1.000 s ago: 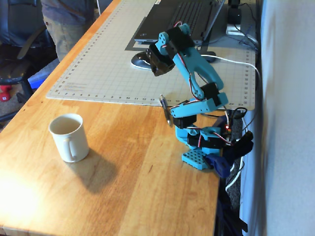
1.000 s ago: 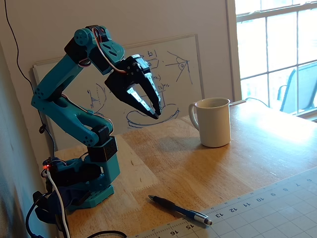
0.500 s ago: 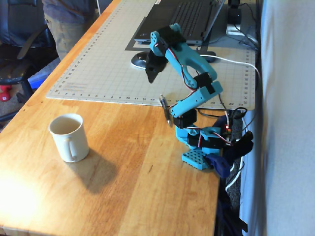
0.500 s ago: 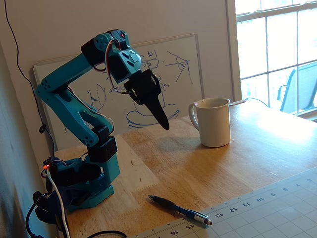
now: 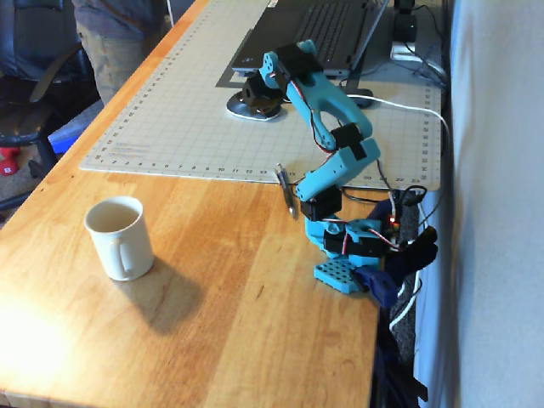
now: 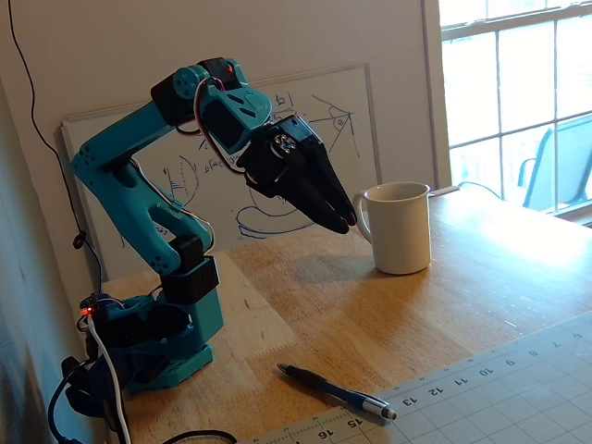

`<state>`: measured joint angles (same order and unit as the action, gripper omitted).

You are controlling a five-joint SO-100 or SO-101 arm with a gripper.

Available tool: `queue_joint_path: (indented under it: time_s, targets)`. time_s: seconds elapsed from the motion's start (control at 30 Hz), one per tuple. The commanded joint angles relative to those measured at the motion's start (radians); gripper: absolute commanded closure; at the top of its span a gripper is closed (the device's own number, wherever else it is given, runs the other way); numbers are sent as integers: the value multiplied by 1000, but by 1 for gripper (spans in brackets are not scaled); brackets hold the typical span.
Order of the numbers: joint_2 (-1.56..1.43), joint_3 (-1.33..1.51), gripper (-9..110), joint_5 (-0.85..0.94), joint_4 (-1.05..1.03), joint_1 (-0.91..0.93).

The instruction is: Grasp a pen and put it in a mug.

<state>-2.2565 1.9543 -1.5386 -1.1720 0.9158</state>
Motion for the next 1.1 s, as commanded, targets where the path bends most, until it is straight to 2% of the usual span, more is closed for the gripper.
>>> queue_joint_path:
  time_s: [0.0,0.33,0.63,1.07]
  targets:
    - [46,-78,86,-11,37,8]
    - [181,-66,76,-25,26,17]
    - [250,-49,76,-12,37,172]
    - [457,51,76,-12,35,98]
